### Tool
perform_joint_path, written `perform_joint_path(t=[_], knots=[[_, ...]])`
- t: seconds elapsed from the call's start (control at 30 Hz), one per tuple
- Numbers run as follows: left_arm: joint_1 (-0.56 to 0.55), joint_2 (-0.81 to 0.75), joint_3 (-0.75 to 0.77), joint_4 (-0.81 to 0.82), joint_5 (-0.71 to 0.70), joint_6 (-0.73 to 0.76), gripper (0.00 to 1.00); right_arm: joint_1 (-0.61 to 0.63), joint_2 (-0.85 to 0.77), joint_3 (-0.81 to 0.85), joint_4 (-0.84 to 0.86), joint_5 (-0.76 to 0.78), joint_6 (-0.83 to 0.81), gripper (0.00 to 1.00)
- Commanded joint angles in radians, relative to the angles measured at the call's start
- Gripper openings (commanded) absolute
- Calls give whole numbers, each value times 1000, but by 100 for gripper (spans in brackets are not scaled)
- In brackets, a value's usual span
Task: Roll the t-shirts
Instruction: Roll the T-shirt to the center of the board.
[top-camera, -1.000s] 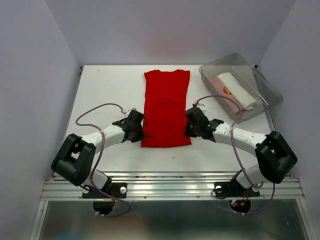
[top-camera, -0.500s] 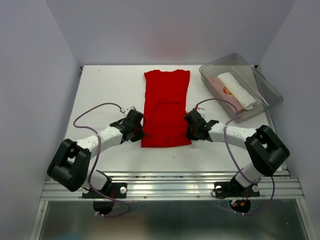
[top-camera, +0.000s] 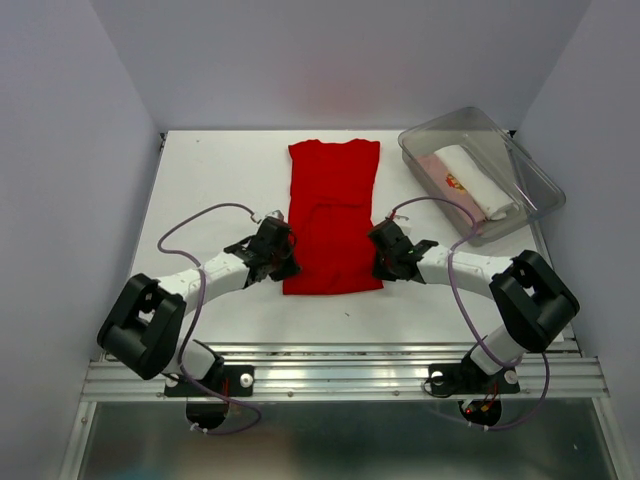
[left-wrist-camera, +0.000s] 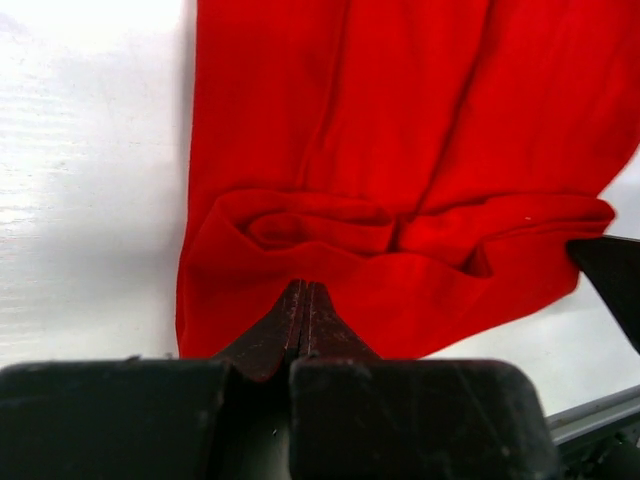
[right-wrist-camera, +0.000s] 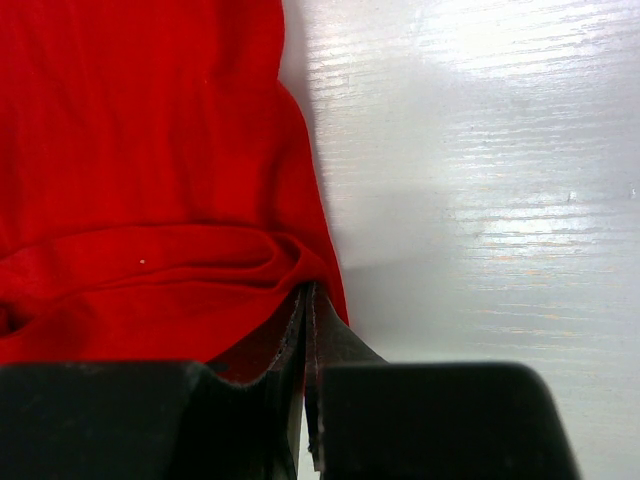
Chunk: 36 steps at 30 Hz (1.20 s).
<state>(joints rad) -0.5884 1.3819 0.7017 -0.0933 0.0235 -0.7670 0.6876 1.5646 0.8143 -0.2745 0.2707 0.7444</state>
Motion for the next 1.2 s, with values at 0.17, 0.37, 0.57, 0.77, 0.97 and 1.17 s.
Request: perform_joint_path(t=[0.17,0.37,0.57,0.77,0.97,1.17], knots=[[-7,91,33,9,-56,-11,0,-5,-11,-38,11,-4,-5,6],[-7,111,51,-39,-111,-23,0,-5,-20,-53,11,-2,-7,5],[-7,105,38,-42,-122,-35,0,-5,-51,-55,-5,-19,-11,6],[-7,25,54,-106,-177,-20,0,-5,-100,-7,-66,-4,-25,6],[-8,-109,104,-198,-252,11,0,-5,-185,13,-106,15,-25,7],[-8,-176,95,-233,-254,-6,2,-23,-206,3,-112,-20,-17,12]])
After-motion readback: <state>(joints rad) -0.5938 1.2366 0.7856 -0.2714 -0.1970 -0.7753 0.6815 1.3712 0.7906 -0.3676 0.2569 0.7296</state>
